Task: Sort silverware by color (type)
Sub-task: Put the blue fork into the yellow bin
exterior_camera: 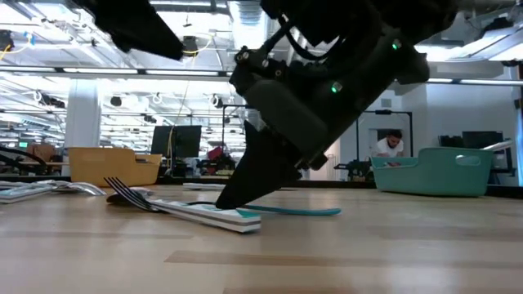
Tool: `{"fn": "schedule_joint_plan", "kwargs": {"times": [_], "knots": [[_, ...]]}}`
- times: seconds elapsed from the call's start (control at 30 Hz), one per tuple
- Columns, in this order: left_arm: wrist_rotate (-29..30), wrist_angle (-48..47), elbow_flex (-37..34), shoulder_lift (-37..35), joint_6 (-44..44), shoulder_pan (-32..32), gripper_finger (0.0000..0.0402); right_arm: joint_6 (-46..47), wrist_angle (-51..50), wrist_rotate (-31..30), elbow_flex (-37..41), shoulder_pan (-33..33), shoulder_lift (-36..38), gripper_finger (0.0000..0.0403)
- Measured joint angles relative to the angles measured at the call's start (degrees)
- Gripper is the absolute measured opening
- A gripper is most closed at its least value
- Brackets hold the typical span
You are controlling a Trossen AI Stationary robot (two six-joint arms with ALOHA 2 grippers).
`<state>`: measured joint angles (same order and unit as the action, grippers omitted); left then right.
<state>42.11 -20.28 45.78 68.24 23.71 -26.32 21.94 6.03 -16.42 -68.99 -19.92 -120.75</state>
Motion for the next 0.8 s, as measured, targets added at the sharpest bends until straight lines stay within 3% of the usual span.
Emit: {"fn": "schedule_joint_plan", "kwargs": {"times": [0.2,0.3,0.4,0.57,0.8], "knots": [[8.56,-4.27,1.35,-2.78,2.45,-3.07,0.0138,0.57,-4.71,-0.74,-0.23,0.7,-0.22,0.0146],[12.16,-4.48,1.35,-2.68,2.46,-3.42,0.0138,0.82,-8.14,-2.23,-0.19,0.91,0.7,0.009],[11.44,-4.31,1.33,-2.51,2.46,-2.52,0.0138,0.08,-10.93,-2.74,-0.15,1.02,1.67,0.0024],[5.58,-4.34,1.33,-2.48,2.47,-1.05,0.0138,1.55,-17.43,-3.41,0.25,0.1,5.39,0.0019],[6.47,-3.35,1.28,-2.48,3.95,-1.04,0.0138,9.32,-29.7,-14.92,0.24,-1.9,15.43,0.0005]]}}
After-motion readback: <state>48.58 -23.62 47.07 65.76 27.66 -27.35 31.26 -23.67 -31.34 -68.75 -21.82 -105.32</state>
